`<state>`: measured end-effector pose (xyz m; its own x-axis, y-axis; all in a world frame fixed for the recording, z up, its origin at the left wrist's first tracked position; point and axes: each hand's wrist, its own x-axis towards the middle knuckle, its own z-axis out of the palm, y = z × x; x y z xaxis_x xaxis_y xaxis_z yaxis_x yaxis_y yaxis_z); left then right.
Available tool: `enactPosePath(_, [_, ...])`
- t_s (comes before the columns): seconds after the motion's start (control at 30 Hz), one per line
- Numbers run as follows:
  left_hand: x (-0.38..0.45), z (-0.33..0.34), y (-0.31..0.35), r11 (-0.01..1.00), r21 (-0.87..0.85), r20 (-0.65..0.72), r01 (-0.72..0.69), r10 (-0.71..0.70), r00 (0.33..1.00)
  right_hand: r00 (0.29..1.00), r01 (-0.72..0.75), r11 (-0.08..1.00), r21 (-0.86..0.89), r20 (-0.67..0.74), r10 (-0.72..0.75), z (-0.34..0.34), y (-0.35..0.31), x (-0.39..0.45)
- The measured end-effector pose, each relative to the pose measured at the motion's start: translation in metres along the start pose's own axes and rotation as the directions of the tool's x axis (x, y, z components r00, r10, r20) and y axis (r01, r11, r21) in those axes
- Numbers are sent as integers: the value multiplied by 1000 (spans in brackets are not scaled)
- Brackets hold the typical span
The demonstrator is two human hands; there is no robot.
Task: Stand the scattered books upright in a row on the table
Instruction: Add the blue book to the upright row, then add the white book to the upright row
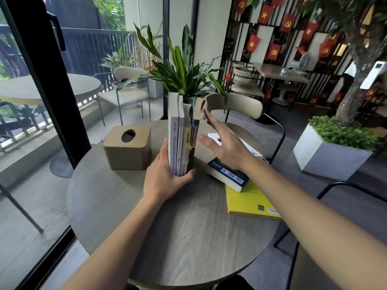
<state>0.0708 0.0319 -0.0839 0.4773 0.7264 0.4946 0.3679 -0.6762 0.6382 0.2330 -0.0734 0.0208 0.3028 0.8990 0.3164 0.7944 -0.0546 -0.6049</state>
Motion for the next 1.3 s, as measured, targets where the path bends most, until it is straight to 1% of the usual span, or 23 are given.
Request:
enactPosePath(0.07, [0,0,0,1000,0,-2,4,-4,1000,998,-37,999,-36,-54,35,-1,10,-2])
enactPosePath(0.17, [1,0,-1,1000,-3,1,12,-12,1000,981,-138,971,-193,-161,107,-4,31,-2])
enactPosePath(0.3, [0,0,0,1000,-1,-3,18,-18,1000,935,-350,864,-361,-191,298,-7,61,0])
enactPosePath(0.4, [0,0,0,1000,0,-6,8,-8,1000,874,-486,776,-401,-196,446,-8,75,-1])
enactPosePath(0.5, [1,0,-1,1000,-1,-4,-2,2,1000,780,-613,693,-378,-153,606,-7,84,-2])
enactPosePath(0.57, [1,0,-1,1000,1,-5,-2,2,1000,734,-663,647,-377,-155,661,-9,84,-1])
enactPosePath(0.77, [0,0,0,1000,4,-3,0,0,1000,646,-748,573,-334,-174,743,-23,77,11])
enactPosePath(1.03, [0,-1,1,1000,16,-3,5,-5,1000,593,-790,509,-342,-213,777,-27,60,19])
enactPosePath(1.1, [-1,-1,2,1000,17,-4,6,-6,1000,600,-783,499,-373,-236,765,-29,51,22])
enactPosePath(1.2, [0,-1,0,1000,10,3,10,-10,1000,640,-745,511,-430,-242,729,-32,43,26])
enactPosePath(1.27, [0,-1,-1,1000,7,7,17,-17,1000,664,-734,551,-396,-252,704,-36,41,28])
enactPosePath(1.3, [0,-1,-1,1000,7,8,20,-20,1000,664,-740,569,-360,-254,703,-38,39,28])
